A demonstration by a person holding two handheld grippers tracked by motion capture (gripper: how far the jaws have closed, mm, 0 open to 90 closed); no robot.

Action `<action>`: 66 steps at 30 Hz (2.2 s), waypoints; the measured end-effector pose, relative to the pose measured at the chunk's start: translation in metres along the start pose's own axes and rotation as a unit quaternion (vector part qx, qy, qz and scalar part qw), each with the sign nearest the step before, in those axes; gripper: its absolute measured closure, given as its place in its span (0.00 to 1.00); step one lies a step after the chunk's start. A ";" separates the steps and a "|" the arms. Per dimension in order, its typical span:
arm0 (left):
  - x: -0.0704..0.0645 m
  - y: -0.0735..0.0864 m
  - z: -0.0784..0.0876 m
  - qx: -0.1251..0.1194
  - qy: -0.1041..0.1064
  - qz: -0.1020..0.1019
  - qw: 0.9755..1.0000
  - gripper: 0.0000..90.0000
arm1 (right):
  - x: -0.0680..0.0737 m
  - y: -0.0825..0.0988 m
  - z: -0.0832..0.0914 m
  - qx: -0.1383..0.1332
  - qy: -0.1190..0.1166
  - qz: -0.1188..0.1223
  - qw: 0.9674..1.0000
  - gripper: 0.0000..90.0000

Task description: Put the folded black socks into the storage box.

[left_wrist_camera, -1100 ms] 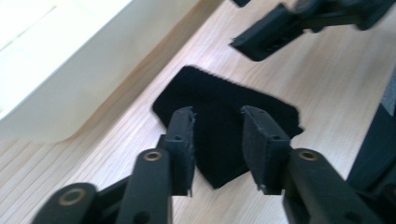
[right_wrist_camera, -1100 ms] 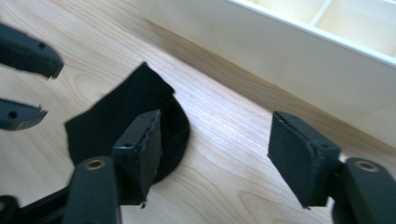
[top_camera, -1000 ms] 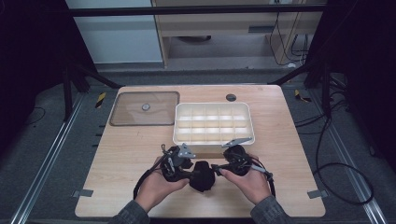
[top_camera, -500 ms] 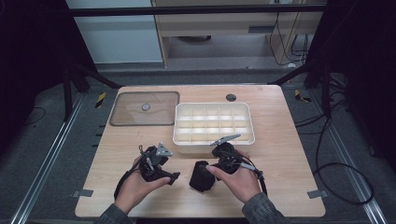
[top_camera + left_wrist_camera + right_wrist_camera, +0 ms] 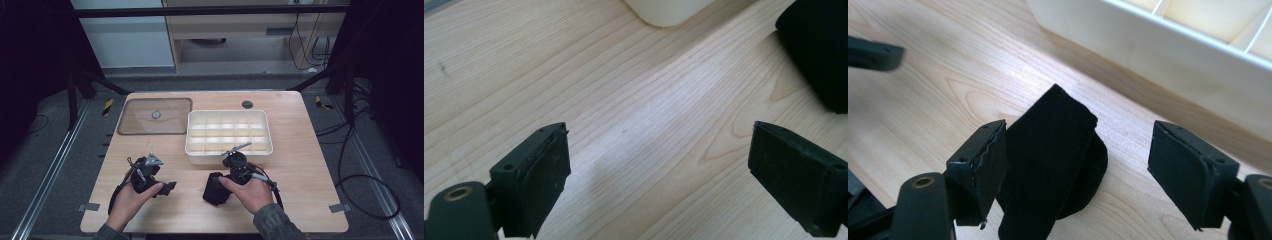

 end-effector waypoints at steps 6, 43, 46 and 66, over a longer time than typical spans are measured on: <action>0.008 0.007 0.002 -0.004 -0.010 0.010 1.000 0.10 | 0.000 0.001 -0.008 0.011 0.003 -0.006 1.000 0.28; 0.021 0.031 -0.006 -0.002 -0.017 0.043 0.999 0.12 | -0.003 0.029 -0.049 0.041 -0.056 -0.076 0.995 0.31; 0.020 0.030 -0.007 -0.004 -0.015 0.045 0.999 0.12 | -0.002 0.030 -0.050 0.043 -0.060 -0.079 0.994 0.32; 0.021 0.032 -0.010 0.001 -0.013 0.043 0.999 0.12 | 0.007 0.027 -0.044 0.039 -0.080 -0.057 0.994 0.71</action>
Point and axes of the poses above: each handheld gripper's, and its own axes: z roughly backward along the jaws, y roughly out of its underside, x roughly to its left, the point moved 6 cm from there along -z, roughly forward along the jaws, and after that the axes turned 5 degrees about y, right-handed, at the moved point
